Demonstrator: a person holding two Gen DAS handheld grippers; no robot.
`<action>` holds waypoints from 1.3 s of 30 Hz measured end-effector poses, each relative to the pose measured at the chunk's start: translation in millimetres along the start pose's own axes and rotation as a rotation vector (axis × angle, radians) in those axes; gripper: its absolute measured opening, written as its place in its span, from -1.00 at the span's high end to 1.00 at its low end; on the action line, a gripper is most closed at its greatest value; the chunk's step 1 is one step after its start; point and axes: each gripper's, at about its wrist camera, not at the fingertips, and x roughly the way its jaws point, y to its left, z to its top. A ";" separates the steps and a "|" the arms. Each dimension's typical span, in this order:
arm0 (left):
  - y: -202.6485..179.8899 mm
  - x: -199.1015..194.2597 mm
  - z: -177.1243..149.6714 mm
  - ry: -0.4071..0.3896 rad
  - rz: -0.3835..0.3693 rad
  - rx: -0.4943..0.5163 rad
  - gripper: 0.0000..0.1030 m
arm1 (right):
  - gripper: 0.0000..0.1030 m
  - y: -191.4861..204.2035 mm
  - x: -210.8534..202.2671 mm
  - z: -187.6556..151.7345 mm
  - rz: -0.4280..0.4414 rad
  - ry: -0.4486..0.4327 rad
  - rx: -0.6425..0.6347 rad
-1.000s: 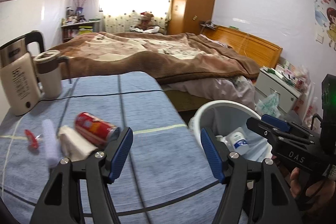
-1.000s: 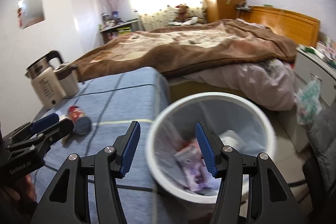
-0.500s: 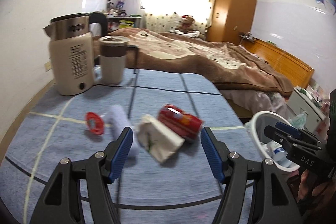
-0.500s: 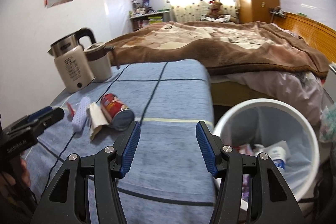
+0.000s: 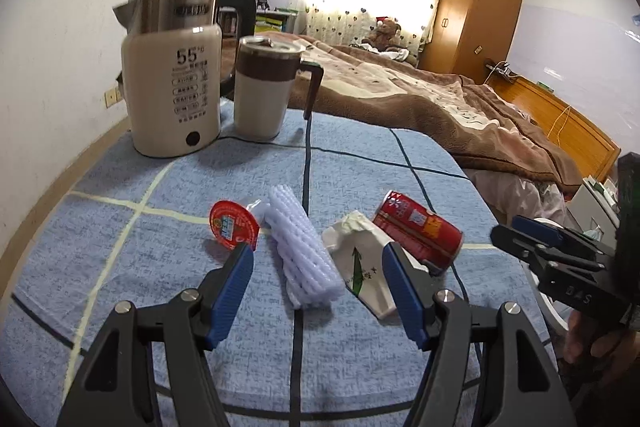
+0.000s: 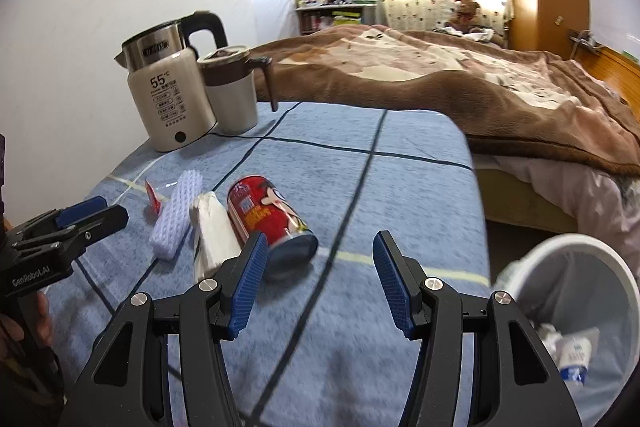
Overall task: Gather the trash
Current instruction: 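Move both open tools back over the table toward the red can, then grasp the white foam net with the left tool while the right tool grasps the red can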
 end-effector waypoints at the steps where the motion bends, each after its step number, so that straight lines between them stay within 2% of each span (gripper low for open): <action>1: 0.7 3.6 0.7 0.007 0.005 -0.002 -0.34 | -0.09 1.3 7.0 2.4 0.005 0.013 -0.007; 4: -0.2 13.8 -0.2 0.018 0.021 0.022 -0.34 | -0.09 5.5 24.3 9.1 0.022 0.030 -0.035; 10: 5.5 37.8 1.0 0.070 0.028 -0.004 -0.34 | -0.09 10.0 44.8 15.6 0.067 0.055 -0.054; 14: 9.7 48.4 2.4 0.090 -0.004 -0.038 -0.34 | -0.08 11.2 56.9 15.9 0.093 0.076 -0.067; 18: 8.7 54.6 3.5 0.103 0.032 -0.012 -0.34 | -0.08 13.9 65.1 15.9 0.115 0.090 -0.067; 22: 10.8 60.5 5.8 0.115 0.032 -0.025 -0.30 | -0.08 18.3 72.1 15.6 0.123 0.103 -0.086; 26: 11.2 66.1 5.6 0.132 0.037 -0.022 -0.12 | -0.08 20.6 79.4 17.5 0.138 0.116 -0.091; 31: 14.7 71.0 5.1 0.143 0.033 -0.041 -0.02 | -0.05 26.1 85.8 16.4 0.137 0.133 -0.110; 36: 13.9 76.1 5.2 0.155 0.025 -0.046 0.31 | -0.05 25.7 86.0 15.3 0.131 0.124 -0.094; 39: 16.0 78.1 6.0 0.151 0.024 -0.057 0.38 | -0.05 23.9 86.4 15.2 0.131 0.120 -0.079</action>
